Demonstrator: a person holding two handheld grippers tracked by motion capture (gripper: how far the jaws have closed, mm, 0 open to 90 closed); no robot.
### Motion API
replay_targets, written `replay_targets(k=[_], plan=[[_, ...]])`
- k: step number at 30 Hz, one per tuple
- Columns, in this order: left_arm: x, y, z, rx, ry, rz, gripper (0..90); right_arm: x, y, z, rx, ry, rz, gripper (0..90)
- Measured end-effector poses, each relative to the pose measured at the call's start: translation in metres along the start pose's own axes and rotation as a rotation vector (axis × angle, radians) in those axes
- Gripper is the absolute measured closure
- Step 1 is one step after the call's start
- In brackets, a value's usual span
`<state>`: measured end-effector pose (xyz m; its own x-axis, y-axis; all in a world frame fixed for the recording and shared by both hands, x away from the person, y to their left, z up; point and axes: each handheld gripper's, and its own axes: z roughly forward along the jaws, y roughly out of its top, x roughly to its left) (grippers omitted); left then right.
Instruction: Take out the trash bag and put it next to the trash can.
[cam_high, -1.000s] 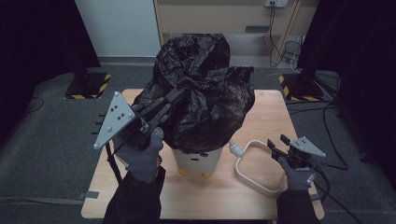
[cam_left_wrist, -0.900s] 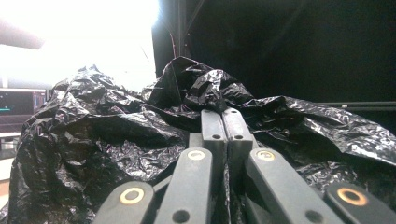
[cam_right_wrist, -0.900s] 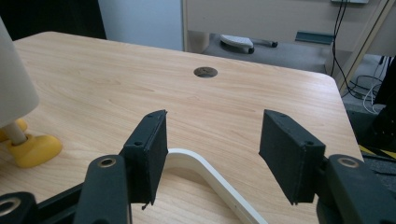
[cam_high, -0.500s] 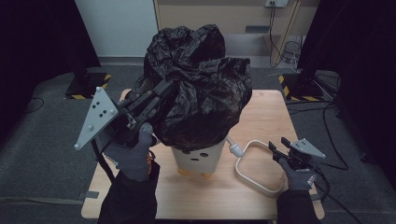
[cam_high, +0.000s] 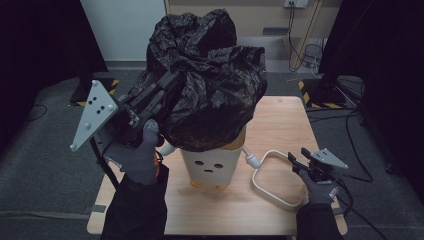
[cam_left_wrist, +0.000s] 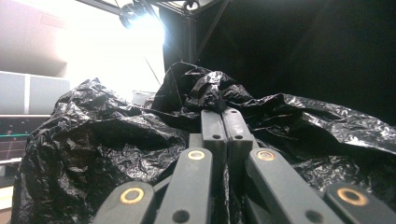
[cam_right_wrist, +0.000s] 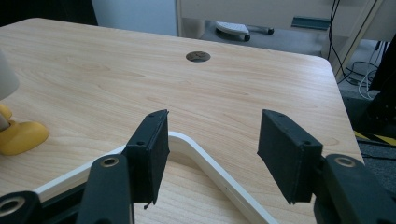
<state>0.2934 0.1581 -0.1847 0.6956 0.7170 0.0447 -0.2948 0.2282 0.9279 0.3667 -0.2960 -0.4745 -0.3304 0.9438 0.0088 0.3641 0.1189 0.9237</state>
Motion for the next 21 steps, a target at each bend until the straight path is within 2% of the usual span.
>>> replay_targets(k=[10,21], plan=[[0.011,0.006,-0.006,-0.009,0.032,0.009,89.6,-0.001,-0.001,0.001,0.009,-0.003,-0.004,43.3],[0.036,0.018,-0.028,-0.02,0.115,0.021,89.6,-0.002,-0.002,0.001,0.022,-0.002,-0.009,43.5]])
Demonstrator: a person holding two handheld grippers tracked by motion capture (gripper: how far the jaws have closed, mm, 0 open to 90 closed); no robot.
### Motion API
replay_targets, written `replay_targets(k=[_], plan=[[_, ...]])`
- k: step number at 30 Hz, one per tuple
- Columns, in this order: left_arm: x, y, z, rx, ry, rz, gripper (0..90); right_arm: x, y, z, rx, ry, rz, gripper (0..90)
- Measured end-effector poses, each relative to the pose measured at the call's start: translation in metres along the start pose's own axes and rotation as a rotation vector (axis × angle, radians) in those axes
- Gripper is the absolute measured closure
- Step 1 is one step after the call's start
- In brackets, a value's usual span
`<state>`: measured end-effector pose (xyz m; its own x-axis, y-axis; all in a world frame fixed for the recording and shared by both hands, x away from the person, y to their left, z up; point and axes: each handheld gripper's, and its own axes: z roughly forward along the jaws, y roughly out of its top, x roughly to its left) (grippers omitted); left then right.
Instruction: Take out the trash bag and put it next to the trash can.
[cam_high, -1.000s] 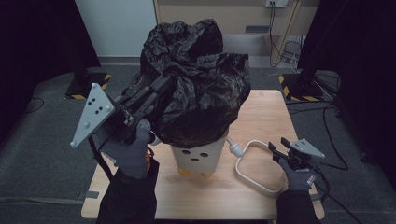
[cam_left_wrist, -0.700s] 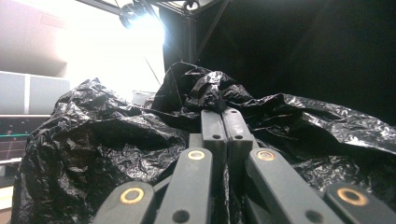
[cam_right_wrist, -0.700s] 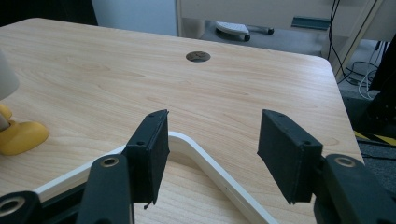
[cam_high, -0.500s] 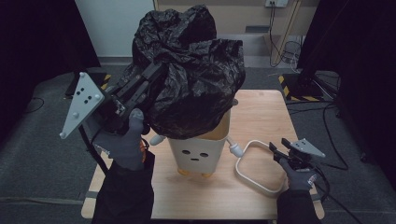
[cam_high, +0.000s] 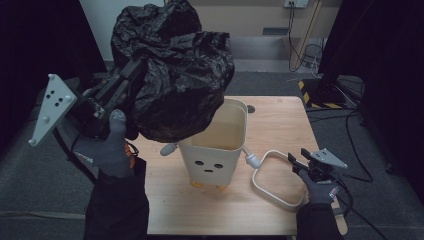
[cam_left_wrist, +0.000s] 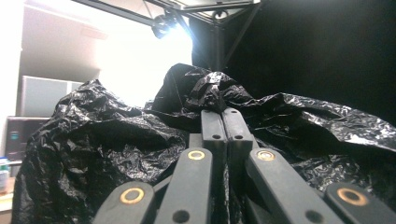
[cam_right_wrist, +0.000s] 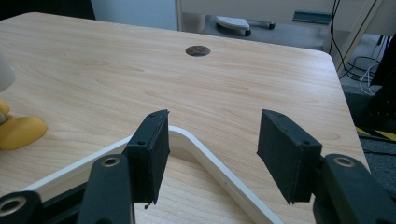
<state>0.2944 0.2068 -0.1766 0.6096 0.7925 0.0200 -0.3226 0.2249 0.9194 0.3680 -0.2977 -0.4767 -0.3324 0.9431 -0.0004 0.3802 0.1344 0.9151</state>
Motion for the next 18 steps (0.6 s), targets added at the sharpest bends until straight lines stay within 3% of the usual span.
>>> replay_targets(k=[18], plan=[[0.039,-0.004,-0.024,0.035,0.117,0.006,89.6,-0.001,-0.002,0.001,0.016,0.0,0.001,43.9]])
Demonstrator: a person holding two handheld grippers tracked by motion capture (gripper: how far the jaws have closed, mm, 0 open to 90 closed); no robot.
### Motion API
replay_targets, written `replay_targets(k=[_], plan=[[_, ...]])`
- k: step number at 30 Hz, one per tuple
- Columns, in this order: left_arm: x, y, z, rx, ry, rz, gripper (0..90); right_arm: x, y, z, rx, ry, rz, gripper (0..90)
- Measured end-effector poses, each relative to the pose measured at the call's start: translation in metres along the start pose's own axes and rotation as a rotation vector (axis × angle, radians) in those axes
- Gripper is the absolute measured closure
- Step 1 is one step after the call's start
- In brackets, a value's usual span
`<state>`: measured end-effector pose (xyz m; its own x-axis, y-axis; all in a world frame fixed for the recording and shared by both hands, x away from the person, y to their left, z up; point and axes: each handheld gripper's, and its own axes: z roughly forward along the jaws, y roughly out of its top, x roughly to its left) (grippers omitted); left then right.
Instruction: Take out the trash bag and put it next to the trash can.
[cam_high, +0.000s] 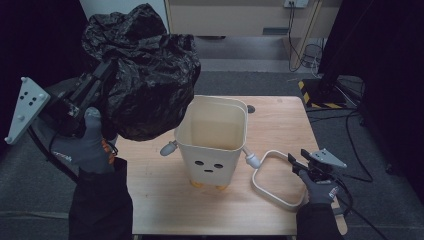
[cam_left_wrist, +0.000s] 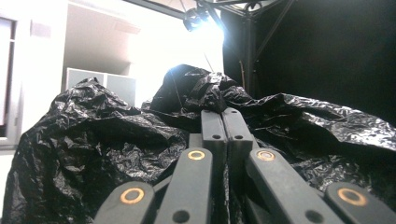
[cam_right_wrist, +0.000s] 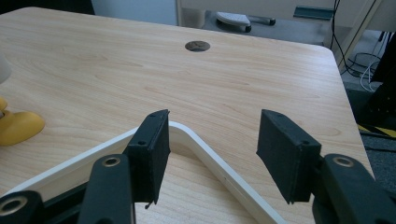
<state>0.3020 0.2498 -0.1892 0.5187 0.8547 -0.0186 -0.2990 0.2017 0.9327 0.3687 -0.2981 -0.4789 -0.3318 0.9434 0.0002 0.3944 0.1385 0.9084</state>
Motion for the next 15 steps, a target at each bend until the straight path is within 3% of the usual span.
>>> replay_targets(k=[8,15], plan=[[0.016,-0.008,-0.006,0.026,0.052,0.002,89.6,-0.001,-0.001,0.0,-0.004,-0.005,0.005,43.8],[0.032,-0.024,-0.01,0.086,0.091,-0.006,89.7,-0.002,-0.002,0.0,-0.003,-0.006,0.013,43.8]])
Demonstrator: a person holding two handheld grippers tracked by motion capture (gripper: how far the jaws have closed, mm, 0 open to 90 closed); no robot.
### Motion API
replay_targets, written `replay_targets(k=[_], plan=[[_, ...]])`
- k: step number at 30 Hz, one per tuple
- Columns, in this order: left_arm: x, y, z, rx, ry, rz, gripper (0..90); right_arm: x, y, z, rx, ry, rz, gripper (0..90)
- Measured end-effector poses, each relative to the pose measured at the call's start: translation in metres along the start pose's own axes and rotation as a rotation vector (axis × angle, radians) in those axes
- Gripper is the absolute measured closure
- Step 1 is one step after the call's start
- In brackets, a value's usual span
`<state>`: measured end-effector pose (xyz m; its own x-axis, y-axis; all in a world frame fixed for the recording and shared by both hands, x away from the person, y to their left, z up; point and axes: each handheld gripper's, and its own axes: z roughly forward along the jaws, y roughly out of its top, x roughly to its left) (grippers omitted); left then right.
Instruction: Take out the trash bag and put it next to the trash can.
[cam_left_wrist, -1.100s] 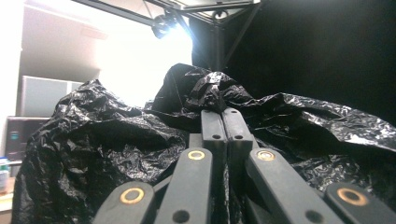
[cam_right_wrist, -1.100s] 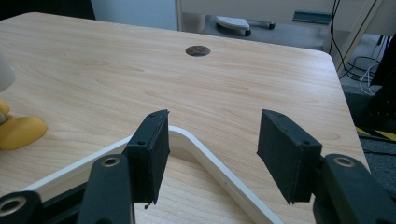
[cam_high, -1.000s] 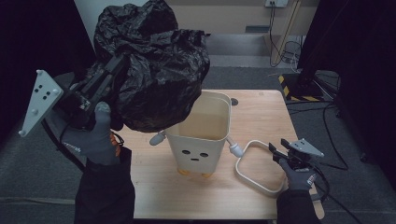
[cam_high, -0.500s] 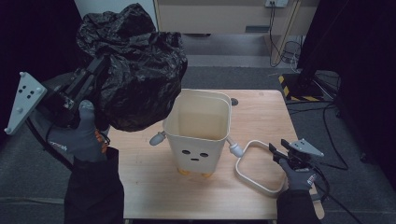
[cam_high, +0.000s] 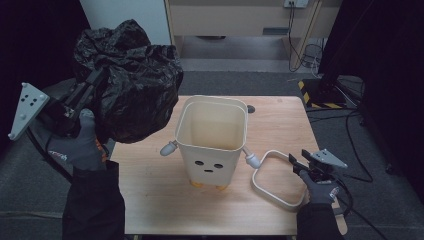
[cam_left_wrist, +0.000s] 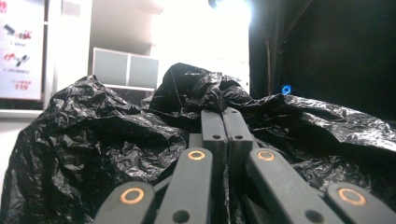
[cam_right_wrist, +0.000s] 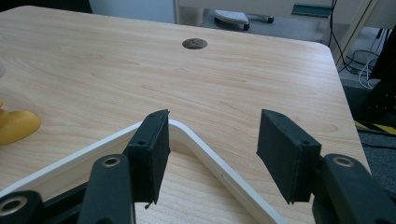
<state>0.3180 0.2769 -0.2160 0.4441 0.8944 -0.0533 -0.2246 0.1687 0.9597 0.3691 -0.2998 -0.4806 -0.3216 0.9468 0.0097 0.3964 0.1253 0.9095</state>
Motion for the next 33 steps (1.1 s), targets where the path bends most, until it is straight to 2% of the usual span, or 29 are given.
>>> replay_targets(k=[5,14,15,24,33], plan=[[0.013,-0.019,0.0,0.055,0.029,-0.012,89.7,-0.001,-0.001,-0.001,0.016,0.001,0.003,43.8],[0.023,-0.044,0.002,0.124,0.052,-0.027,89.7,-0.002,-0.001,-0.001,0.016,-0.001,0.001,43.7],[0.023,-0.047,0.001,0.144,0.055,-0.04,89.7,-0.002,-0.001,-0.001,0.017,-0.001,0.002,43.7],[0.03,-0.074,0.001,0.211,0.07,-0.05,89.6,-0.003,-0.002,0.001,0.013,-0.004,0.003,43.7],[0.04,-0.093,0.001,0.266,0.099,-0.054,89.6,-0.004,-0.004,0.001,0.035,-0.005,0.005,43.7]])
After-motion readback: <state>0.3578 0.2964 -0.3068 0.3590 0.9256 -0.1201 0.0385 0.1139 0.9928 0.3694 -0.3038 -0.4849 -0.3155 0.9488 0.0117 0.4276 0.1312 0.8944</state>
